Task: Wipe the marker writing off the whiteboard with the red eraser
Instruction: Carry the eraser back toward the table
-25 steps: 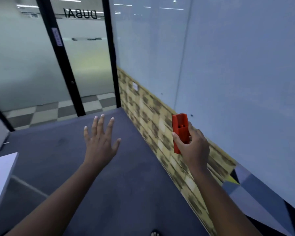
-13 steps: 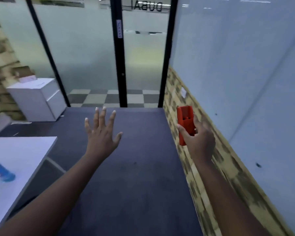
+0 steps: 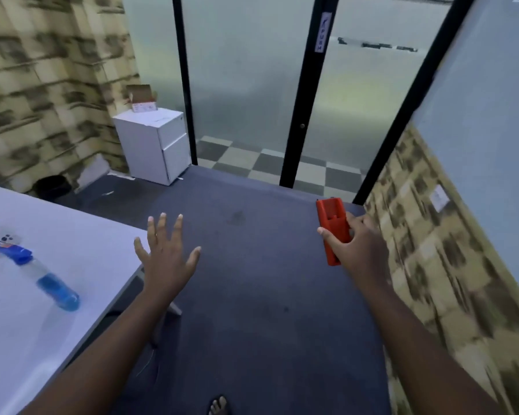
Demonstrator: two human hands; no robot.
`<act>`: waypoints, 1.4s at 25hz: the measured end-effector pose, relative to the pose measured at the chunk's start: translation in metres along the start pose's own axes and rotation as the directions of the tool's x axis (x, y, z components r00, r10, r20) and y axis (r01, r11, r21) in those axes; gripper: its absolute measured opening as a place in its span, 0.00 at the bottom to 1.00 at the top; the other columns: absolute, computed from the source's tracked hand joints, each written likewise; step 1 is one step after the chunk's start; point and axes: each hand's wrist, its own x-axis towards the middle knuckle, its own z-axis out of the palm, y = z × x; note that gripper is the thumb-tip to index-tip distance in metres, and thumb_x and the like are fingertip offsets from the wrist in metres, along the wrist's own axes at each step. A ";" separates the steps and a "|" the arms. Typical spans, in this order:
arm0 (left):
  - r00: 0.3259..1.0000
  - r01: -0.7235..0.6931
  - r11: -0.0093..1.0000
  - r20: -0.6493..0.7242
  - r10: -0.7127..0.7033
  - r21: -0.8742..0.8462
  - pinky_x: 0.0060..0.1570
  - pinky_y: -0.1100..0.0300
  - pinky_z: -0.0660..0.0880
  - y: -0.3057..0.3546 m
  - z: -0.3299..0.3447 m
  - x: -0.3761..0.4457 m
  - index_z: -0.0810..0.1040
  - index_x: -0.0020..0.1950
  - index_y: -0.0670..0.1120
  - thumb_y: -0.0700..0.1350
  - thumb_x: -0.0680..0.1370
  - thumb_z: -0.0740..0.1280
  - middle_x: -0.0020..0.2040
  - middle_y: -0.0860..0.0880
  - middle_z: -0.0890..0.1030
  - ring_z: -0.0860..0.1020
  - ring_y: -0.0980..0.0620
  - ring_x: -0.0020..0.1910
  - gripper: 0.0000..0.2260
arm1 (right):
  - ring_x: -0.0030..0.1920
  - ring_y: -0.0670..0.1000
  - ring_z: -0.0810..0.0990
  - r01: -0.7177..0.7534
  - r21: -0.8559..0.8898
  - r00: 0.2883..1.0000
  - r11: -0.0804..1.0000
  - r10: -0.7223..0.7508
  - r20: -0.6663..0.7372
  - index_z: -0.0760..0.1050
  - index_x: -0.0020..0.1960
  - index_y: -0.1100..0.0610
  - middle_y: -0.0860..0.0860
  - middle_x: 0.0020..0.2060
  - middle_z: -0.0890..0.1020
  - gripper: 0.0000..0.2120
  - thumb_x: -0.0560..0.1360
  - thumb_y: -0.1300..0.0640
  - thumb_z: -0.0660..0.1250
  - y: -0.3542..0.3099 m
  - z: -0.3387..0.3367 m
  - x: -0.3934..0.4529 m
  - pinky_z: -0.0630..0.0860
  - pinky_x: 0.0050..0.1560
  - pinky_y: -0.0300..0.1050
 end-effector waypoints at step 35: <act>0.607 0.694 0.646 0.226 -0.762 0.317 0.75 0.27 0.59 -0.275 0.181 0.147 0.65 0.84 0.45 0.53 0.79 0.75 0.83 0.36 0.62 0.58 0.34 0.84 0.37 | 0.48 0.56 0.80 0.557 0.271 0.270 0.785 -0.480 0.835 0.77 0.56 0.55 0.52 0.52 0.73 0.26 0.73 0.34 0.72 -0.346 0.611 0.100 0.70 0.45 0.48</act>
